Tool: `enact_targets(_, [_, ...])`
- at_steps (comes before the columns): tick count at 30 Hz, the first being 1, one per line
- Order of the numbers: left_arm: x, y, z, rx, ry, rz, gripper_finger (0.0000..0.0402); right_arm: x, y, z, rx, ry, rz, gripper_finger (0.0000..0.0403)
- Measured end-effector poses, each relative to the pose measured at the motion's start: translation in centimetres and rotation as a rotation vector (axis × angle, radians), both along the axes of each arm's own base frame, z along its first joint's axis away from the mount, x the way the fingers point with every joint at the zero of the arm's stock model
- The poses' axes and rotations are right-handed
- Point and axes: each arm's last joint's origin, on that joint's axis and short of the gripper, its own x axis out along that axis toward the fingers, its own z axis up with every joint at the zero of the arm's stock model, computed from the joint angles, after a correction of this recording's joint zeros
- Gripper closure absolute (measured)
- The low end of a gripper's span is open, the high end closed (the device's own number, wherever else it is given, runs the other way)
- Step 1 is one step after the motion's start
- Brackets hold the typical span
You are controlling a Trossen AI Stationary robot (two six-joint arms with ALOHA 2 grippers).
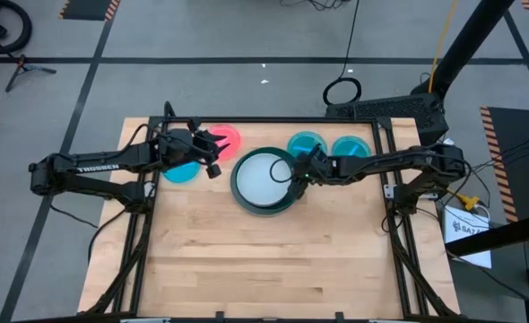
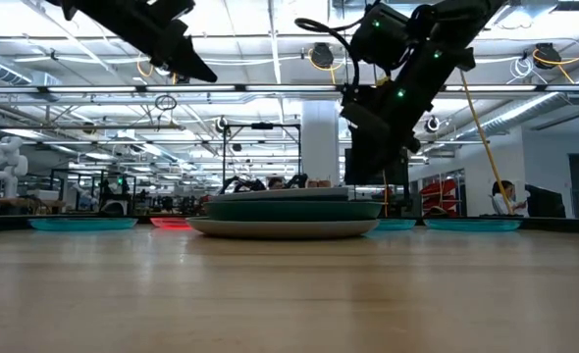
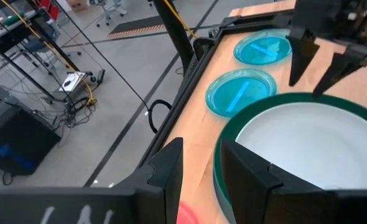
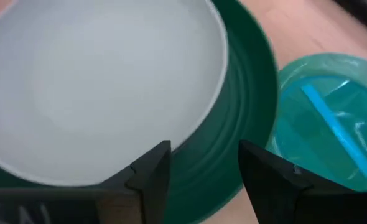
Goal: Stack plastic plates
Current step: Stack the light blue plate on top of the black plate, then stack the right blue transparent plate on top of the light blue plate
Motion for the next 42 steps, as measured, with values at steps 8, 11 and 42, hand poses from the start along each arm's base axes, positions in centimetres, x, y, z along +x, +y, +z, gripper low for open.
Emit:
enact_targets(8, [-0.2,0.0,-0.4,-0.003,0.056,-0.004,0.0289,-1.7,-0.3,0.3,-0.010,0.112,-0.047,0.0222])
enact_targets(11, [-0.3,-0.1,-0.7,-0.002,0.084,-0.009,0.0289,-3.2,-0.8,1.0,0.008,0.159,-0.138,0.0222])
enact_targets(42, [-0.3,0.0,-0.6,0.010,0.090,-0.014,0.0289,-7.3,-6.4,-2.0,0.147,0.507,-0.475,0.0222])
